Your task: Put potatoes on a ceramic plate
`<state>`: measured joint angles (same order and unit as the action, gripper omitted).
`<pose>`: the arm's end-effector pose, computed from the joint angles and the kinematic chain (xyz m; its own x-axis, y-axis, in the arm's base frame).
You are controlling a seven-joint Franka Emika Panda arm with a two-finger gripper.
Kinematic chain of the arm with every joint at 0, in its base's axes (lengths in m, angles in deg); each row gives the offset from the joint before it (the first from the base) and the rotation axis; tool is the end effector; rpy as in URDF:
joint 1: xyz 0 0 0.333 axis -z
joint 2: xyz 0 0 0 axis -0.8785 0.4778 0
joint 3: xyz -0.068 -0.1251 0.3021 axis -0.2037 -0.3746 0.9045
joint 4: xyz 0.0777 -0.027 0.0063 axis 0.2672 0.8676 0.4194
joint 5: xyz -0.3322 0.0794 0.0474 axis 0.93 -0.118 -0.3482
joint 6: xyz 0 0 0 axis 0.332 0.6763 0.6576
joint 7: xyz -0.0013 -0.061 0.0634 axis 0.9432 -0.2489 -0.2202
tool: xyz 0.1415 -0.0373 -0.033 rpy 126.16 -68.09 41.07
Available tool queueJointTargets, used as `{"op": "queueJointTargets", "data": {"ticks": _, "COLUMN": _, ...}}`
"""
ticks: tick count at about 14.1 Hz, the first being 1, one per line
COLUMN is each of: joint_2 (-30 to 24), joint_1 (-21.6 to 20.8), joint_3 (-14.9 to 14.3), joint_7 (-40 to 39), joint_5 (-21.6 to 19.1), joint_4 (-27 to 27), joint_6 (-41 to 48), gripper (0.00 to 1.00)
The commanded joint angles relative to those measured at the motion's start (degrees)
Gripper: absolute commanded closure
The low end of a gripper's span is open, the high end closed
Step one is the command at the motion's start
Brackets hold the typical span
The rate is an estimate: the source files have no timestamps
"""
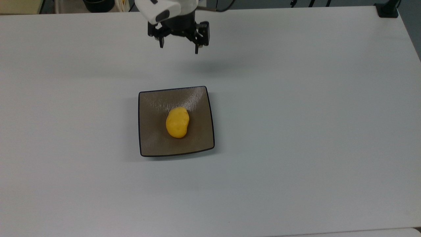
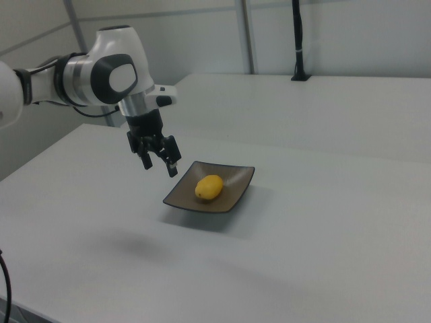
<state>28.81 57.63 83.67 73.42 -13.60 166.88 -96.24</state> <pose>0.5288 0.0631 0.4858 0.9977 -0.0681 -0.0035 -0.0677 -0.9952 0.0709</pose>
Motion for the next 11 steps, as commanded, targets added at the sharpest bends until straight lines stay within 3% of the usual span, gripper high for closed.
{"op": "queueJointTargets", "data": {"ticks": 1, "joint_2": -3.74, "joint_1": -1.79, "joint_3": -3.93, "joint_7": -4.24, "joint_5": -4.87, "joint_4": 3.39, "joint_6": -0.80, "gripper": 0.00}}
{"op": "queueJointTargets", "data": {"ticks": 3, "joint_2": -3.92, "joint_1": -1.97, "joint_3": -4.56, "joint_7": -5.93, "joint_5": -6.21, "joint_4": 3.13, "joint_6": -0.46, "gripper": 0.00}}
{"op": "queueJointTargets", "data": {"ticks": 11, "joint_2": -3.31, "joint_1": -1.88, "joint_3": -4.56, "joint_7": -6.89, "joint_5": -5.33, "joint_4": 2.86, "joint_6": -1.16, "gripper": 0.00}}
